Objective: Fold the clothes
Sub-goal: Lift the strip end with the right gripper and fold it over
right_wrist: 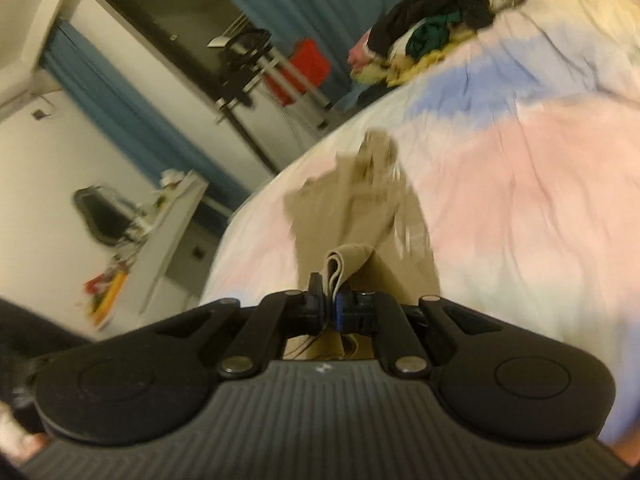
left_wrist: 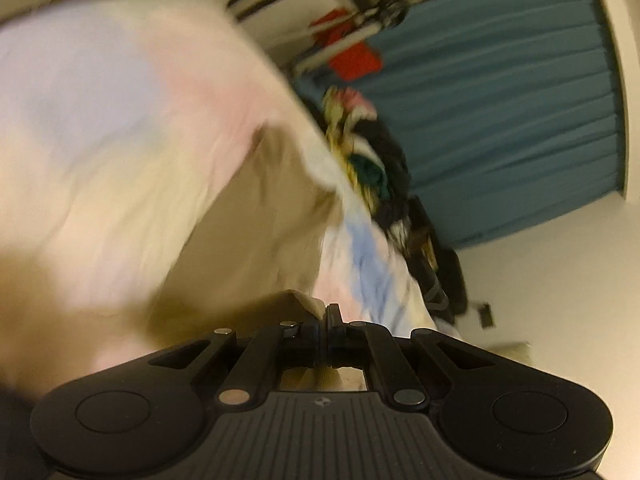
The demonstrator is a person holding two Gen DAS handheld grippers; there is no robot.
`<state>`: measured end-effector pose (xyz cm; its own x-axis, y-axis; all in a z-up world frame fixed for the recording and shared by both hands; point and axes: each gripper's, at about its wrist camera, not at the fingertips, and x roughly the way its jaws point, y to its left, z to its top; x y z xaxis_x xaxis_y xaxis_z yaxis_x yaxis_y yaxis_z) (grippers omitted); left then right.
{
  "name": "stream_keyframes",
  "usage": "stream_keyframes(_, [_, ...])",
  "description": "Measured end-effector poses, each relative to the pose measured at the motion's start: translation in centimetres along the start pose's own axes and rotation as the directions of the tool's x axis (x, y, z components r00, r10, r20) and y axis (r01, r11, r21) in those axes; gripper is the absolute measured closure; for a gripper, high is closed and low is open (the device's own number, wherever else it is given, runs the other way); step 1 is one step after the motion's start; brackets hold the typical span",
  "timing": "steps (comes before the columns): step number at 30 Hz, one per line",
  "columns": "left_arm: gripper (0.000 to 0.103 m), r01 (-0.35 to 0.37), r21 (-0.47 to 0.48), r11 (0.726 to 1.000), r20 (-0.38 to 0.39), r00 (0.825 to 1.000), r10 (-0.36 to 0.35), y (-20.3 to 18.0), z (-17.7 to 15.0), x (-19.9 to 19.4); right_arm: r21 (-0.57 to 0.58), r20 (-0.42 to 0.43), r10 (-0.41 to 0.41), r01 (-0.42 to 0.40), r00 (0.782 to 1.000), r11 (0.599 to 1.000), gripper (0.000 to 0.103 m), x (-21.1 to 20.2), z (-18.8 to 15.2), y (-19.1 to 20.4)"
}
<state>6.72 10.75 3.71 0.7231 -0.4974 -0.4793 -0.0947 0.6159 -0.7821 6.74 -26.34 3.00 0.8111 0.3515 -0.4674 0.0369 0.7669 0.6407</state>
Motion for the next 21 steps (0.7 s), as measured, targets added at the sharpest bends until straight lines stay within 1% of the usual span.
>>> stream_keyframes(2, [0.099,-0.055,0.071,0.996,0.060,0.997,0.050,-1.5,1.8,2.8,-0.022,0.021,-0.036,0.037,0.999,0.999,0.094,3.2,1.8,0.3])
stream_keyframes(4, [0.099,-0.108,0.124,0.986,0.110,0.989,0.095,-2.0,3.0,5.3,-0.052,0.036,-0.065,0.066,0.997,0.996,0.094,6.4,3.0,0.6])
stream_keyframes(6, [0.099,-0.141,0.153,0.978,0.143,0.983,0.119,-1.7,3.7,7.7,-0.085,0.046,-0.089,0.093,0.995,0.992,0.094,9.2,3.4,0.4])
stream_keyframes(8, [0.099,-0.182,0.206,0.961,0.165,0.975,0.149,-1.2,4.1,9.9,-0.137,0.071,-0.096,0.105,0.993,0.985,0.094,11.5,3.1,-0.1])
stream_keyframes(10, [0.099,-0.212,0.261,0.942,0.173,0.970,0.170,-0.5,4.1,11.7,-0.194,0.086,-0.112,0.127,0.990,0.973,0.094,14.2,2.7,-0.9])
stream_keyframes(12, [0.099,-0.254,0.312,0.915,0.180,0.962,0.206,0.5,4.1,14.1,-0.236,0.075,-0.127,0.141,0.989,0.962,0.094,16.3,2.2,-1.6])
stream_keyframes(15, [0.099,-0.312,0.362,0.879,0.174,0.949,0.265,2.2,3.8,17.8,-0.288,0.062,-0.165,0.176,0.984,0.941,0.094,19.7,1.3,-2.8])
stream_keyframes(17, [0.099,-0.344,0.397,0.851,0.168,0.939,0.302,3.1,3.5,19.8,-0.284,0.039,-0.192,0.195,0.981,0.939,0.094,21.7,0.9,-3.7])
stream_keyframes(19, [0.099,-0.358,0.438,0.825,0.137,0.933,0.333,3.9,3.3,21.7,-0.267,0.029,-0.204,0.204,0.979,0.942,0.094,23.0,0.6,-4.5])
stream_keyframes(20, [0.099,-0.361,0.445,0.819,0.129,0.931,0.340,4.2,3.3,22.3,-0.264,0.024,-0.206,0.204,0.978,0.943,0.094,23.2,0.6,-4.7])
stream_keyframes(21, [0.099,-0.358,0.443,0.822,0.124,0.933,0.339,4.4,3.3,22.7,-0.260,0.019,-0.207,0.205,0.978,0.944,0.094,23.5,0.6,-4.9])
